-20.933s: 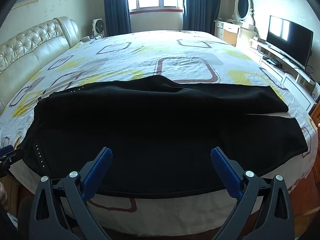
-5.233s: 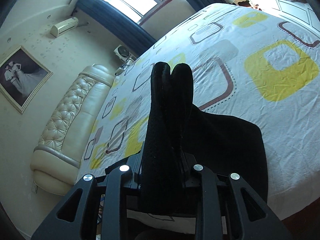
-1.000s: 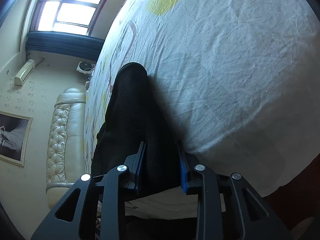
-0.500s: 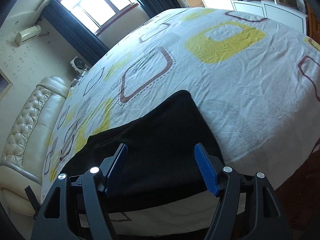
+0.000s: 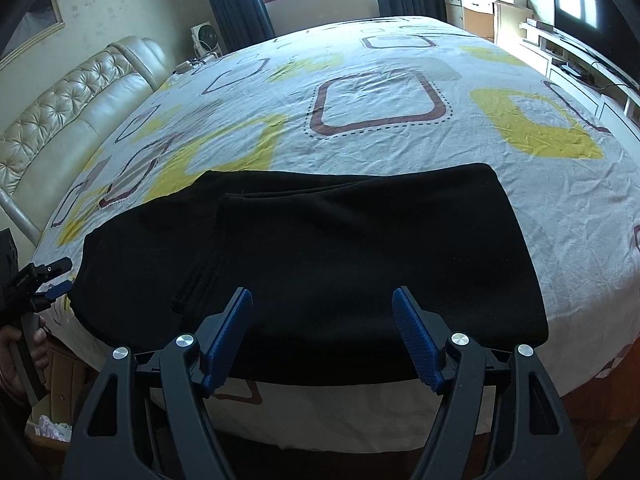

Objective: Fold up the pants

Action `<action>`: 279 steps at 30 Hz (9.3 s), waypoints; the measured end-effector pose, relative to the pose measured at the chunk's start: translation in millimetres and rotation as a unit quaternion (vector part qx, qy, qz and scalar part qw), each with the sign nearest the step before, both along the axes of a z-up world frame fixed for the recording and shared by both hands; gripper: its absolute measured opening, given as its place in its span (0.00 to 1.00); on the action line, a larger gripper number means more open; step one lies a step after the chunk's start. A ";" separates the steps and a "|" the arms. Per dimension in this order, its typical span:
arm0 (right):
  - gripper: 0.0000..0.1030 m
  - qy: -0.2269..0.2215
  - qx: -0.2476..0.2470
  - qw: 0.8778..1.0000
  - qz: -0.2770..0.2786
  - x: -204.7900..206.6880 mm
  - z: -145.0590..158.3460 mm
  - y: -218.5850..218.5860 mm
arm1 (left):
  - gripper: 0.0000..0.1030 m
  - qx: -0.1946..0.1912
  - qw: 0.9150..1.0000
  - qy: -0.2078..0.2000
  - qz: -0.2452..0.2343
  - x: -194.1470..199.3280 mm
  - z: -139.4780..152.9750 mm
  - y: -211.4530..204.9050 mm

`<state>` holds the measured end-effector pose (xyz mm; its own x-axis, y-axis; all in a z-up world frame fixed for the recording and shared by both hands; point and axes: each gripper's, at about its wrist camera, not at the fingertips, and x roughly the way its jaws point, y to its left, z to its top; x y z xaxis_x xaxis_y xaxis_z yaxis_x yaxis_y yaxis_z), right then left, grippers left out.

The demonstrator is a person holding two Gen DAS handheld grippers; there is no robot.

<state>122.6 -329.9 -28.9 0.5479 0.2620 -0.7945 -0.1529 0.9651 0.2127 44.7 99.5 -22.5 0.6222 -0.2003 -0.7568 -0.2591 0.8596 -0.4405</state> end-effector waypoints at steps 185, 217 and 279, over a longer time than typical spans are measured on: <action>0.74 0.089 0.368 0.907 -0.188 -4.5 -79.9 -199.0 | 0.92 -0.160 0.970 0.050 -0.179 43.7 -54.6 -175.2; 0.51 0.113 0.321 0.933 -0.118 28.1 -79.2 -152.8 | 0.41 -0.176 0.968 0.059 -0.171 56.6 -50.5 -205.7; 0.50 0.125 0.320 0.938 0.051 112.2 -88.9 0.7 | 0.41 -0.133 0.983 0.018 -0.128 74.4 -59.6 -83.8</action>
<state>234.7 -329.2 -117.8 0.3120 0.7701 -0.5564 -0.1048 0.6099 0.7855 119.1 15.7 -82.1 0.4988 -0.5414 -0.6768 -0.0683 0.7539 -0.6535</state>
